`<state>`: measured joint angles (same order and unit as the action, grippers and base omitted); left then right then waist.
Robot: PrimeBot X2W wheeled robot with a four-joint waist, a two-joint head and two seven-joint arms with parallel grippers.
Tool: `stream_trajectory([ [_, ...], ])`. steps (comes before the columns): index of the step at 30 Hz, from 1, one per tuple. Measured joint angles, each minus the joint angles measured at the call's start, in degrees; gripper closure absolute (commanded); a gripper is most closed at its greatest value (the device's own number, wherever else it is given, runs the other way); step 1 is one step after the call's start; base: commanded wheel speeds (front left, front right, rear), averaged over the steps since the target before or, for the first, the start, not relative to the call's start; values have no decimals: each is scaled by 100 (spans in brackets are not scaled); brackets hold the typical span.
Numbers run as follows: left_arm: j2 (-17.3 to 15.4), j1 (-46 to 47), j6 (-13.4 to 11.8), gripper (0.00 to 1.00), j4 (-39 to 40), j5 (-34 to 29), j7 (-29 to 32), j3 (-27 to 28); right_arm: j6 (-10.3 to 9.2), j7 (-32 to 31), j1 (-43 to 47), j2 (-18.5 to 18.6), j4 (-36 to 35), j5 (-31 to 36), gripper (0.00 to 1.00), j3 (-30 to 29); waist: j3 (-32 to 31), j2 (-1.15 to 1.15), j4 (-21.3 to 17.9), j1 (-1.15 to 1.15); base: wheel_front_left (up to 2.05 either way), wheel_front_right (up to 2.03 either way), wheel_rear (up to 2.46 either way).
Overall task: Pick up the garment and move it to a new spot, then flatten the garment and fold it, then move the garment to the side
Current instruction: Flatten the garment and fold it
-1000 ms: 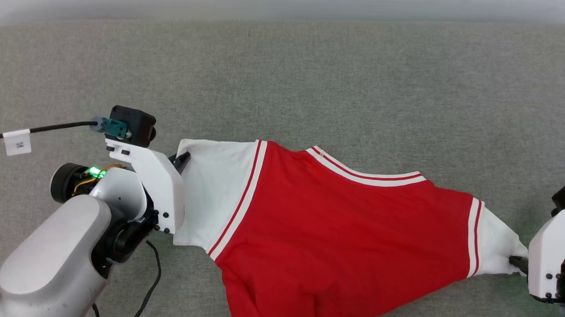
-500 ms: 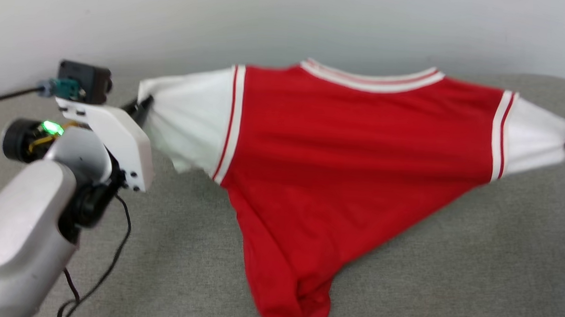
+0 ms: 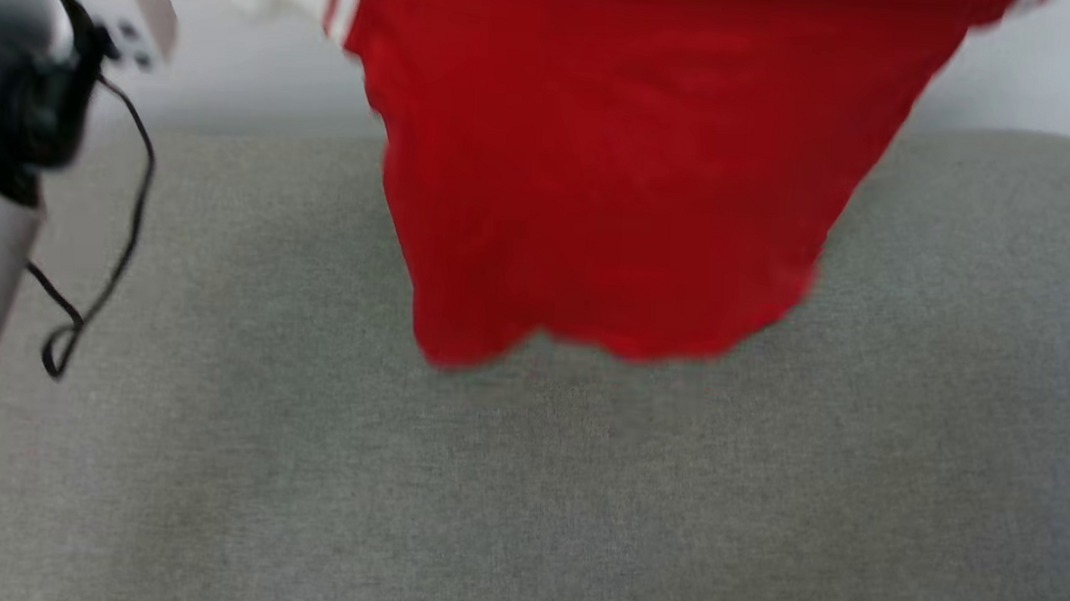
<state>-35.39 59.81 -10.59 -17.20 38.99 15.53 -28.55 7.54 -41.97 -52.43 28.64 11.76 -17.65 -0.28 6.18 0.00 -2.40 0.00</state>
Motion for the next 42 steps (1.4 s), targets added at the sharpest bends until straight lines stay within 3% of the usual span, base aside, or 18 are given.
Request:
stream_trajectory([
  [9,125,1580,-85,100,-907,-337,-793,359,0,929,-1995,-364,879,205,100,377,849,0,-121,0,0,0,0],
  [14,163,2329,-127,100,-1067,-455,-1324,561,0,1685,-2840,-526,1270,337,100,468,1499,0,-233,0,0,0,0],
  [21,214,3042,-152,100,-1039,-514,-1627,682,0,2555,-3778,-520,1780,316,100,737,2427,0,-357,1,0,0,0],
  [32,326,3140,-181,100,-1070,-472,-1876,716,-1,3478,-4297,-604,2362,-194,100,1206,3471,0,-448,1,0,0,0],
  [42,513,2480,81,100,-1282,-91,-2295,816,-1,3901,-3967,-407,2826,-789,100,1815,3370,0,-268,0,0,0,0],
])
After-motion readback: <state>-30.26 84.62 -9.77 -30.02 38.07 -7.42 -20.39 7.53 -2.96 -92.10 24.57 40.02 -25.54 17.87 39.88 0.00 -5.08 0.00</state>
